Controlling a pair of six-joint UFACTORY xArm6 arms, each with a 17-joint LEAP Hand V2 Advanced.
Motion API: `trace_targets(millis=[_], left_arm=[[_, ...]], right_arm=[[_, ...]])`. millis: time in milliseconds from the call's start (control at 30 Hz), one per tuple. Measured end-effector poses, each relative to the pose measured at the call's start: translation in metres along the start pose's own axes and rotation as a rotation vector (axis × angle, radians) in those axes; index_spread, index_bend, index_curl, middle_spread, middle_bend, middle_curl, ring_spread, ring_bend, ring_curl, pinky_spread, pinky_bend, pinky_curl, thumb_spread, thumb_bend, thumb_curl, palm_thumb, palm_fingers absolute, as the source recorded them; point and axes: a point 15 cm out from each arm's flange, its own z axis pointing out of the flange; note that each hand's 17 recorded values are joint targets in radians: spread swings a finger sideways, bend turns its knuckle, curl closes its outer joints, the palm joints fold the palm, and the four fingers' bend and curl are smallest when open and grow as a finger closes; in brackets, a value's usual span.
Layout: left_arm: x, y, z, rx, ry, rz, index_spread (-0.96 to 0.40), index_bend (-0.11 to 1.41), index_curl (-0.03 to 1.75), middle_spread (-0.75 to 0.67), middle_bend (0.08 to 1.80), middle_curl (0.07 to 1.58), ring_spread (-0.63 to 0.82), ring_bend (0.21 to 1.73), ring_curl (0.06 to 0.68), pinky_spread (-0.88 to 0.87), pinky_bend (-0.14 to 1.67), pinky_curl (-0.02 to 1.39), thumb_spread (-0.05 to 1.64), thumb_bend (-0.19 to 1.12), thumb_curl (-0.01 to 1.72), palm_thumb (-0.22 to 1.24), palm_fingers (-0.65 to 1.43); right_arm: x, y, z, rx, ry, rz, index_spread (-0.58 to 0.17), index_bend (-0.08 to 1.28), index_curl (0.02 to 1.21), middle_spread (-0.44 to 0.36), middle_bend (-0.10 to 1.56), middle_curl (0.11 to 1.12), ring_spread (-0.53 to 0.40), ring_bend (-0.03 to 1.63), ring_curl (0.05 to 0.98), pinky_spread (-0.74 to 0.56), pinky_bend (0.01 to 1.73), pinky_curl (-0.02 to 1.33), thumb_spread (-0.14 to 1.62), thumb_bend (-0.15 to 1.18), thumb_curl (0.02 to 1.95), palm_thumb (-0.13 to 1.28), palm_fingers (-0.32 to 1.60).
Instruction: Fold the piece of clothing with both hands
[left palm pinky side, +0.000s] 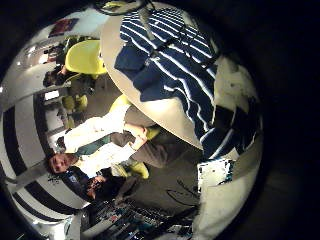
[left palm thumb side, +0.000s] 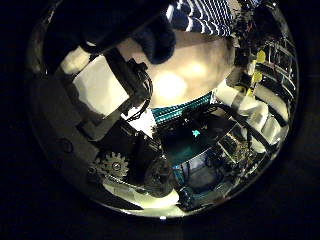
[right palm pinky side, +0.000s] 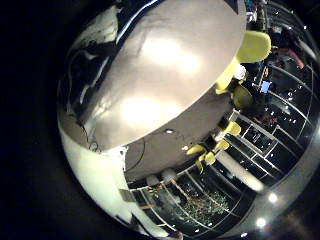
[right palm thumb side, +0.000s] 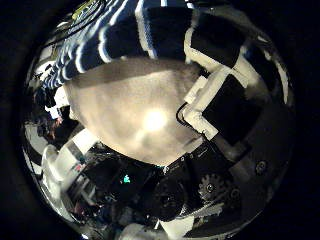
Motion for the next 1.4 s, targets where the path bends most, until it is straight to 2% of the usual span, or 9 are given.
trace_targets(millis=[200,300,533,733,1100,1300,1333,1367,1400], left_arm=[[-0.004,0.015,-0.009,-0.008,-0.002,0.014,-0.66,0.25,1.46,-0.62,0.90,1.09,-0.45,1.39,0.517,-0.61,1.19,0.74,1.15,-0.01,0.64,0.80,0.92],[-0.011,0.023,-0.030,-0.001,-0.005,0.014,-0.65,0.23,1.48,-0.62,0.89,1.09,-0.45,1.39,0.516,-0.61,1.17,0.74,1.15,-0.01,0.64,0.80,0.93],[-0.040,-0.002,-0.075,0.042,-0.054,-0.018,-0.64,0.21,1.50,-0.63,0.87,1.10,-0.45,1.37,0.515,-0.62,1.16,0.75,1.15,-0.01,0.63,0.80,0.94],[-0.056,-0.067,-0.093,0.059,-0.084,-0.034,-0.62,0.19,1.52,-0.64,0.85,1.11,-0.45,1.37,0.516,-0.62,1.14,0.75,1.15,-0.01,0.64,0.80,0.95],[-0.086,-0.211,-0.061,0.047,-0.221,-0.025,-0.58,0.19,1.54,-0.66,0.84,1.12,-0.46,1.36,0.524,-0.63,1.11,0.77,1.14,-0.02,0.63,0.79,0.89],[-0.101,-0.264,-0.045,0.086,-0.227,-0.051,-0.56,0.20,1.48,-0.64,0.78,1.08,-0.48,1.22,0.498,-0.64,0.99,0.76,1.11,-0.03,0.60,0.72,0.64],[-0.104,-0.271,-0.041,0.097,-0.223,-0.061,-0.55,0.18,1.44,-0.62,0.70,1.05,-0.48,1.18,0.494,-0.63,0.99,0.76,1.10,-0.04,0.59,0.70,0.50],[-0.107,-0.274,-0.040,0.104,-0.220,-0.066,-0.54,0.16,1.41,-0.60,0.62,1.03,-0.48,1.17,0.486,-0.63,0.98,0.76,1.10,-0.04,0.58,0.68,0.41],[-0.111,-0.280,-0.037,0.117,-0.215,-0.078,-0.53,0.16,1.38,-0.58,0.57,1.01,-0.47,1.17,0.486,-0.62,0.98,0.76,1.09,-0.05,0.56,0.64,0.38]], right_arm=[[0.018,0.032,-0.037,0.064,-0.017,0.032,-0.385,1.00,0.96,-0.227,1.21,0.97,-0.285,1.34,0.799,-0.21,1.32,0.82,1.35,0.02,0.49,0.95,0.98],[0.026,0.035,-0.065,0.109,-0.015,0.038,-0.373,1.02,0.97,-0.217,1.23,0.98,-0.280,1.35,0.819,-0.20,1.32,0.87,1.36,0.01,0.50,0.95,0.96],[0.040,0.013,-0.108,0.175,-0.009,0.051,-0.358,1.04,0.99,-0.204,1.26,0.97,-0.275,1.36,0.840,-0.18,1.30,0.94,1.37,-0.01,0.52,0.95,0.95],[0.053,-0.039,-0.129,0.172,-0.009,0.059,-0.349,1.05,1.00,-0.194,1.27,0.96,-0.270,1.36,0.854,-0.18,1.27,1.00,1.37,-0.01,0.53,0.94,0.95],[0.078,-0.161,-0.107,0.101,-0.020,0.079,-0.340,1.05,1.01,-0.185,1.29,0.95,-0.270,1.35,0.874,-0.18,1.24,1.08,1.37,-0.01,0.55,0.93,0.94],[0.084,-0.206,-0.072,0.062,-0.031,0.095,-0.342,1.02,1.01,-0.185,1.28,0.95,-0.272,1.36,0.887,-0.19,1.21,1.10,1.37,-0.03,0.51,0.82,0.87],[0.086,-0.214,-0.072,0.088,-0.030,0.097,-0.351,0.92,0.99,-0.187,1.25,0.93,-0.270,1.36,0.872,-0.21,1.18,1.08,1.37,-0.03,0.49,0.79,0.79],[0.087,-0.224,-0.073,0.119,-0.030,0.101,-0.351,0.92,0.99,-0.187,1.25,0.93,-0.270,1.36,0.872,-0.21,1.18,1.08,1.37,-0.03,0.49,0.79,0.79],[0.092,-0.233,-0.072,0.153,-0.032,0.109,-0.362,0.81,0.97,-0.184,1.20,0.91,-0.268,1.37,0.851,-0.25,1.16,1.04,1.37,-0.02,0.48,0.77,0.74]])
